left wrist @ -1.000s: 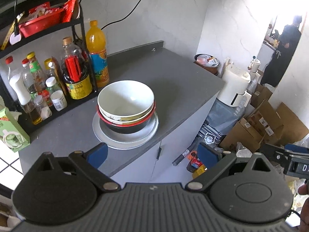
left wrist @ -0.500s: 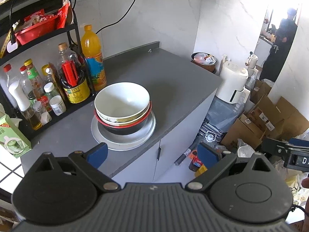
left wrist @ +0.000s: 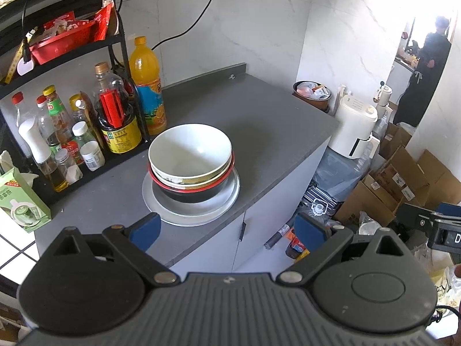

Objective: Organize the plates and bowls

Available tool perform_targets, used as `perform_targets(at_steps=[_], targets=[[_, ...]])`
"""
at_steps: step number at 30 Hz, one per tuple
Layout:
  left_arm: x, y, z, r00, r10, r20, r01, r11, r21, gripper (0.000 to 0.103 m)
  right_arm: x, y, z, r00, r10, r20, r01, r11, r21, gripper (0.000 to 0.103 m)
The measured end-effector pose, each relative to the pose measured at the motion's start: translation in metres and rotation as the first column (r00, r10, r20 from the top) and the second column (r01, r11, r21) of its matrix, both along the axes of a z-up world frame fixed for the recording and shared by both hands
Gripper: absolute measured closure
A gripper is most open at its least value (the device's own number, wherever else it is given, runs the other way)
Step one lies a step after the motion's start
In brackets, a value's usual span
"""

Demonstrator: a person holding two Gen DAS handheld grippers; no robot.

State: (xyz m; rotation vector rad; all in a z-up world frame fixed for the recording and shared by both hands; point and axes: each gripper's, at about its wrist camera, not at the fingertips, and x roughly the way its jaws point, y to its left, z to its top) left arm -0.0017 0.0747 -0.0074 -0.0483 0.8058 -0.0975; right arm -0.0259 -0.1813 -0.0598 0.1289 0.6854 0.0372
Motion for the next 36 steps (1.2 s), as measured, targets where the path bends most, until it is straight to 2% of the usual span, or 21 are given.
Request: perform_targets(at_steps=[36], targets=[[0.0011, -0.0084, 0.0002, 1.000, 0.014, 0.001, -0.014, 1.000, 0.002, 0.005, 0.0049, -0.0040, 0.0025, 1.000, -0.002, 0.012, 0.002, 1.000, -0.012, 0.000]])
